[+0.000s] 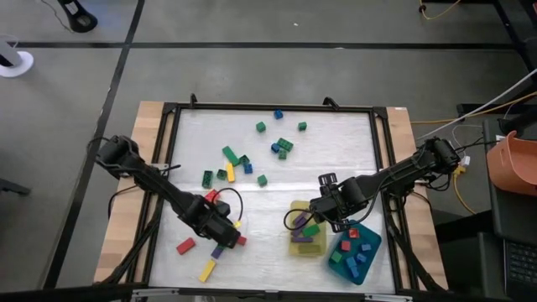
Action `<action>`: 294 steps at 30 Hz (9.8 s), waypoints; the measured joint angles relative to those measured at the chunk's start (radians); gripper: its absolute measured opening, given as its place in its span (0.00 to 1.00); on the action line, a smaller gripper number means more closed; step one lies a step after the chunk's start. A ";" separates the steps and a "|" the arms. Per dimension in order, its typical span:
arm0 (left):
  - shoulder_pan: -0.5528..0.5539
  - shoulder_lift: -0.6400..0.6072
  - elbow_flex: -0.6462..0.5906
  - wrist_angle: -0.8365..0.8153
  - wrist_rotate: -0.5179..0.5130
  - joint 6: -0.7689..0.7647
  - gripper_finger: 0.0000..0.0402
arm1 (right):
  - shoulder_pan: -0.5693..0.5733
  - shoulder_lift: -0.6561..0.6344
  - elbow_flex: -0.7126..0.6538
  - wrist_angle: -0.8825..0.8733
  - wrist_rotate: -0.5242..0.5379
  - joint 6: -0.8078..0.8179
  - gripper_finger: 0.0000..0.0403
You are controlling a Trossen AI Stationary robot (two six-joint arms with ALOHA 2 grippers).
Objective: Sort blocks by size
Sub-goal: Put the long green block into the yellow bin, then put the long orange block into the yellow bin, then put the small green game piece into the blue bin
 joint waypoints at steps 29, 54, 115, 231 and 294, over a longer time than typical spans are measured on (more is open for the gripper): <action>0.000 0.122 0.000 -0.003 -0.026 0.000 0.43 | 0.000 0.000 0.000 0.001 -0.001 0.000 0.56; 0.093 0.028 0.008 0.032 -0.037 0.194 0.15 | 0.000 0.000 0.000 0.009 -0.002 0.000 0.56; 0.110 0.145 -0.017 0.305 0.016 1.291 0.46 | 0.000 0.000 0.000 0.149 0.025 -0.028 0.56; 0.497 -0.091 -0.285 1.049 -0.149 1.527 0.32 | -1.067 0.162 0.000 0.592 -0.335 -0.702 0.56; 0.497 -0.098 -0.389 1.041 -0.147 1.500 0.32 | -1.099 0.419 0.201 0.386 -0.157 -0.784 0.08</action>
